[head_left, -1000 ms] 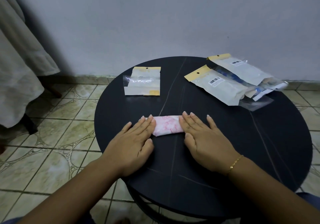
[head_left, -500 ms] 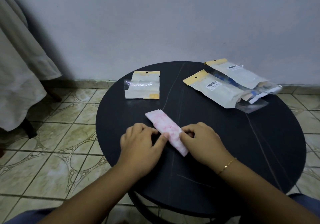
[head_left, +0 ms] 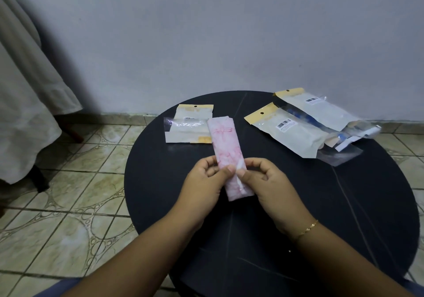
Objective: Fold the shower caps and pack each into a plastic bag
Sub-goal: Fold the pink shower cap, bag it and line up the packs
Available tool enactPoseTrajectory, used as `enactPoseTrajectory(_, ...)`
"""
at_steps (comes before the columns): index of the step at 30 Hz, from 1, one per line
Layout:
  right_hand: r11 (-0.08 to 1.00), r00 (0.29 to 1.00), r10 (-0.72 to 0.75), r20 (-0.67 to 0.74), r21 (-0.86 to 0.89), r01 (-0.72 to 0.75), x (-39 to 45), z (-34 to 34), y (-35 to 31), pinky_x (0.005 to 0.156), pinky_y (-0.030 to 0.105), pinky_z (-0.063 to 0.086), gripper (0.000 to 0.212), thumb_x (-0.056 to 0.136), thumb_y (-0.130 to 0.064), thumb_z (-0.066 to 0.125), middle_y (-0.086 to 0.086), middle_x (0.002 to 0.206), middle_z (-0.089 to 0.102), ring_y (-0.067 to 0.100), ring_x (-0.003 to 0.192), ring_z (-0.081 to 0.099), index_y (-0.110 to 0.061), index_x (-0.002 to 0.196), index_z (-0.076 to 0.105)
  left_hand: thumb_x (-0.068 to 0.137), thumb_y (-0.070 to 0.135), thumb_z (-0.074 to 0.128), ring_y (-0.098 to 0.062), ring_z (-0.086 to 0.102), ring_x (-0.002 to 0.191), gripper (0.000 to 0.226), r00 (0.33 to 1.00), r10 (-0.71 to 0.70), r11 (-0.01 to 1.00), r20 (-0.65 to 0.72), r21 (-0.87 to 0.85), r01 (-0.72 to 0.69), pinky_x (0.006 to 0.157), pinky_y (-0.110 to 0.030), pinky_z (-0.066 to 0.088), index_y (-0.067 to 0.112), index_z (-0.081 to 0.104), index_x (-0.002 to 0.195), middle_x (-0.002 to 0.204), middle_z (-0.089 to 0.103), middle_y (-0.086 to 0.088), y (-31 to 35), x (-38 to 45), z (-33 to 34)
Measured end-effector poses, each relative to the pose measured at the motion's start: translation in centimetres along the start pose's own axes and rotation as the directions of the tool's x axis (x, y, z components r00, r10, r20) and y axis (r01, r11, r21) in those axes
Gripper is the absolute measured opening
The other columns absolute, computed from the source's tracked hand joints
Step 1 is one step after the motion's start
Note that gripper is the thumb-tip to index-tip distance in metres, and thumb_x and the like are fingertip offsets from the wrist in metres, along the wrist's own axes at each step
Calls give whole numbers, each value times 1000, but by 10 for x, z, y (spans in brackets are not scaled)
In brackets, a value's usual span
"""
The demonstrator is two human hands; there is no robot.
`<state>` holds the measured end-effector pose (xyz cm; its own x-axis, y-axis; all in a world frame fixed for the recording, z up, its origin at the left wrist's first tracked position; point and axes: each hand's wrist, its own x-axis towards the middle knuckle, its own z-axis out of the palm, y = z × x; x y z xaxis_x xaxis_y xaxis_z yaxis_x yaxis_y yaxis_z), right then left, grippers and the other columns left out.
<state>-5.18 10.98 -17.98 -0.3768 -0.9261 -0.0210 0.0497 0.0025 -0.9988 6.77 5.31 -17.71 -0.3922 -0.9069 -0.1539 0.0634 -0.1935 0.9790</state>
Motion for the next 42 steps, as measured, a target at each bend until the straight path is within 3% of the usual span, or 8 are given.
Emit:
enactPoseTrajectory(4,997,1000,-13,16,73,12,13,2,0,62,16,52,19,83,-2,65,-2,79,74,9,73,70,-11,98,60,86,17,66,-10,69,92,28,998,56,995,-34,81,-53,85,-28,53,15,59,113,98,74,1,-4,15,1)
enactPoseTrajectory(8,997,1000,-11,-29,78,13,26,0,3,61,15,52,21,82,0,65,-6,74,74,7,71,69,-17,93,61,78,51,66,-6,42,121,38,953,280,765,-113,626,-151,105,-33,33,38,56,112,117,50,25,-10,37,-11)
enactPoseTrajectory(15,999,1000,-8,-21,48,9,32,-3,8,64,15,53,21,82,-2,66,-4,80,74,6,76,70,-19,94,63,82,23,69,-21,8,144,74,721,674,492,-161,826,-276,113,-31,11,16,29,145,158,6,-6,11,74,-57)
enactPoseTrajectory(19,999,1000,-16,-20,37,17,31,-2,7,62,12,50,20,83,-3,66,-1,87,73,5,76,69,-18,95,63,89,33,62,3,19,135,90,866,444,822,-229,488,-293,111,-22,14,25,-4,150,156,19,5,26,93,-80)
enactPoseTrajectory(22,998,1000,-9,-27,60,10,31,-2,6,61,13,50,20,83,-1,65,-1,85,73,4,75,69,-18,94,63,92,56,44,-5,54,113,62,924,312,894,-221,397,-207,107,-30,34,22,31,144,110,64,15,22,100,-89)
enactPoseTrajectory(26,996,999,-7,-46,92,11,32,-5,5,61,13,51,20,83,0,64,-4,77,73,4,73,69,-18,93,62,95,58,27,4,56,90,54,970,220,761,-100,640,-107,76,-7,33,27,70,87,88,67,12,14,89,-81)
enactPoseTrajectory(31,998,995,-21,-98,60,27,29,-9,0,56,10,47,22,83,-3,65,-6,70,70,-1,63,66,-22,93,60,91,55,39,-6,54,84,46,959,281,432,22,890,-148,65,-18,36,26,68,71,87,54,10,3,78,-75)
enactPoseTrajectory(42,998,988,33,-148,51,-25,22,-15,-4,64,15,52,24,84,-6,65,-3,77,71,4,68,67,-25,96,58,84,24,68,-13,43,126,55,885,463,447,51,849,-282,99,-23,31,18,48,135,137,48,6,-2,78,-36)
